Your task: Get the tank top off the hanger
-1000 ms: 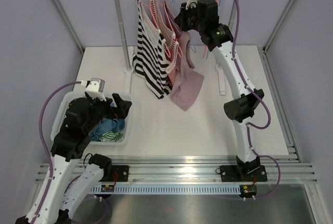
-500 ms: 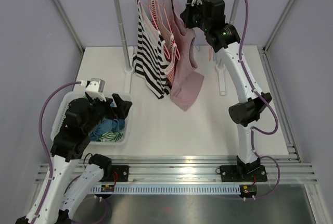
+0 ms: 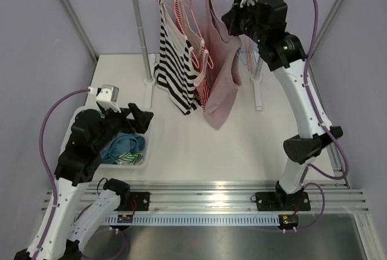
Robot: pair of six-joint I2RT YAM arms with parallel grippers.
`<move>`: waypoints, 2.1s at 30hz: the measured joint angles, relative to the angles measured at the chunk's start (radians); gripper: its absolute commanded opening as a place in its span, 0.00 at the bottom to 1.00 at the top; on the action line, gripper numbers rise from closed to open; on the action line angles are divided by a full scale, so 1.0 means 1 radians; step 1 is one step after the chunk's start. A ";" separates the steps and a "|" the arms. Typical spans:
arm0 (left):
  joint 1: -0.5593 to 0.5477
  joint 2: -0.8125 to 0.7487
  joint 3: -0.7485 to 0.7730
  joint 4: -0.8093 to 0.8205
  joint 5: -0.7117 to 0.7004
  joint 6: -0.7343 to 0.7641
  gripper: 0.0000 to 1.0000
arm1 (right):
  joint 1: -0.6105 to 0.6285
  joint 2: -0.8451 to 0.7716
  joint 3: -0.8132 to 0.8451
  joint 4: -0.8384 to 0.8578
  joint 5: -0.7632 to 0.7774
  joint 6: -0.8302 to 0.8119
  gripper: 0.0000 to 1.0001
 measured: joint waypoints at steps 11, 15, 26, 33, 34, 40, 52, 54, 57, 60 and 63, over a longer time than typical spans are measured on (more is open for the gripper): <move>-0.187 0.237 0.402 0.025 -0.067 -0.021 0.99 | 0.000 -0.470 -0.347 -0.116 -0.017 0.063 0.00; -0.357 0.391 0.596 0.028 -0.170 0.008 0.99 | 0.000 -0.642 -0.386 -0.197 -0.063 0.090 0.00; -0.744 0.756 0.940 0.101 -0.377 0.191 0.98 | 0.000 -0.883 -0.380 -0.421 -0.195 0.135 0.00; -0.787 0.868 0.948 0.151 -0.406 0.229 0.89 | 0.000 -0.952 -0.434 -0.451 -0.280 0.150 0.00; -0.788 0.878 0.948 0.154 -0.410 0.231 0.87 | 0.000 -0.962 -0.440 -0.452 -0.286 0.153 0.00; -0.788 0.886 0.948 0.179 -0.438 0.248 0.70 | 0.000 -0.983 -0.457 -0.449 -0.329 0.166 0.00; -0.788 0.889 0.948 0.212 -0.470 0.270 0.60 | 0.000 -0.992 -0.505 -0.420 -0.380 0.193 0.00; -0.788 0.892 0.948 0.216 -0.471 0.267 0.42 | 0.000 -0.992 -0.507 -0.420 -0.380 0.193 0.00; -0.788 0.899 0.946 0.216 -0.475 0.269 0.21 | 0.000 -0.993 -0.516 -0.420 -0.377 0.193 0.00; -0.789 0.903 0.941 0.214 -0.488 0.271 0.05 | 0.000 -0.994 -0.528 -0.420 -0.373 0.190 0.00; -0.790 0.906 0.941 0.207 -0.538 0.269 0.00 | 0.000 -0.998 -0.553 -0.420 -0.368 0.178 0.00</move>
